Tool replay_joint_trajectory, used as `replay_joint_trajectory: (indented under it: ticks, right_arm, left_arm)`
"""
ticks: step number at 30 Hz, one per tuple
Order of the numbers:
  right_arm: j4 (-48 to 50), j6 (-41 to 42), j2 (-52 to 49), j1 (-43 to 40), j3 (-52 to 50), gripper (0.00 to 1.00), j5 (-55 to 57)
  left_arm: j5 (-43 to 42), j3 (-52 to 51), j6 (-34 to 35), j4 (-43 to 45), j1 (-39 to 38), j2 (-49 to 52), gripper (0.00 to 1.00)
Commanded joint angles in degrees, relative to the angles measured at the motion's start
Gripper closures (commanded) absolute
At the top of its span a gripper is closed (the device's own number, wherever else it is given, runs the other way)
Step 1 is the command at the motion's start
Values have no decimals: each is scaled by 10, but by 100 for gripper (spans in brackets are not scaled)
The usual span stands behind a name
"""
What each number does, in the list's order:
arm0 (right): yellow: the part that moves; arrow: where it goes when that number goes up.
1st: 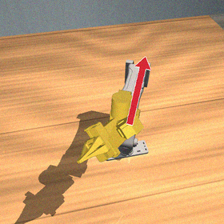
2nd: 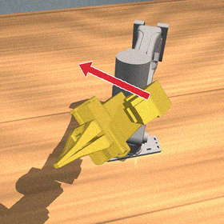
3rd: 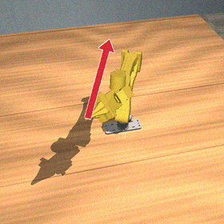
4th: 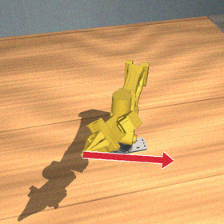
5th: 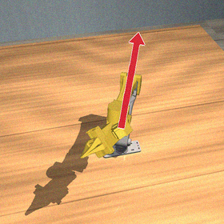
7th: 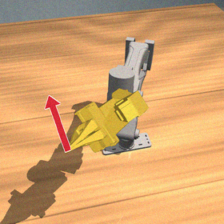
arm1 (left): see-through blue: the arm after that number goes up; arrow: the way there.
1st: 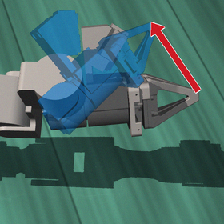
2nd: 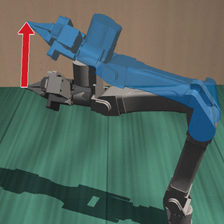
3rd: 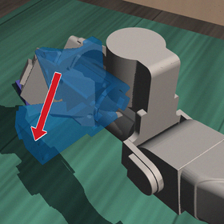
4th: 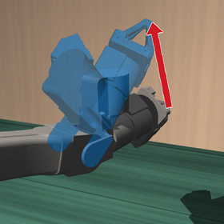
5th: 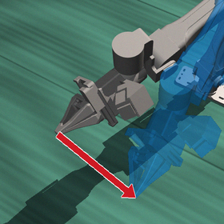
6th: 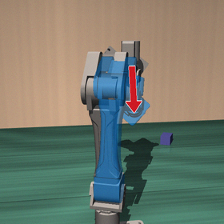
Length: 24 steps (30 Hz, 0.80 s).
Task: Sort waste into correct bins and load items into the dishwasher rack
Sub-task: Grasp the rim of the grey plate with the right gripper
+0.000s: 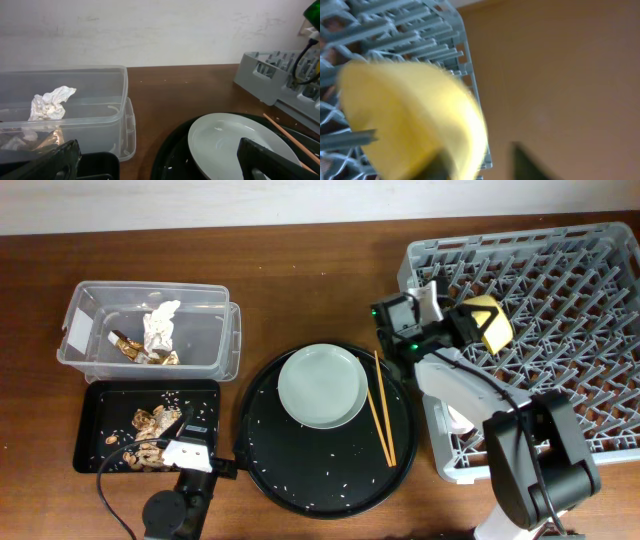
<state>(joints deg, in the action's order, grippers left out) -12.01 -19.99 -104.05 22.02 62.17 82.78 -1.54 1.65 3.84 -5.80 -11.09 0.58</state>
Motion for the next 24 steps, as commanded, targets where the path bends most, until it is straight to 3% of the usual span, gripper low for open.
replay_joint_trajectory:
  ticks: [1,2,3,6,9,10,13,14,17,24]
  right_arm:
    - [-3,-4,29,28,45,25,-17]
    - [-3,-9,38,36,55,12,-29]
    - [-7,-9,48,45,65,6,-38]
    - [-72,-4,88,86,106,3,-140]
    - [-288,151,127,132,164,2,-447]
    - [-338,211,134,136,172,5,-645]
    - [-376,286,120,136,168,22,-928]
    - [-394,343,113,136,164,28,-935]
    - [-419,565,82,136,108,30,-927]
    - [-238,700,62,102,-66,34,-925]
  left_arm:
    - [-4,-5,-9,2,3,-3,0]
    - [-4,-5,-9,2,3,-3,1]
    - [-4,-5,-9,2,3,-3,0]
    - [-4,-5,-9,2,3,-3,0]
    - [-4,-5,-9,2,3,-3,1]
    - [-4,-5,-9,2,3,-3,0]
    - [-4,-5,-9,2,3,-3,0]
    - [-4,-5,-9,2,3,-3,1]
    - [-4,-5,-9,2,3,-3,1]
    - [-4,-5,-9,2,3,-3,0]
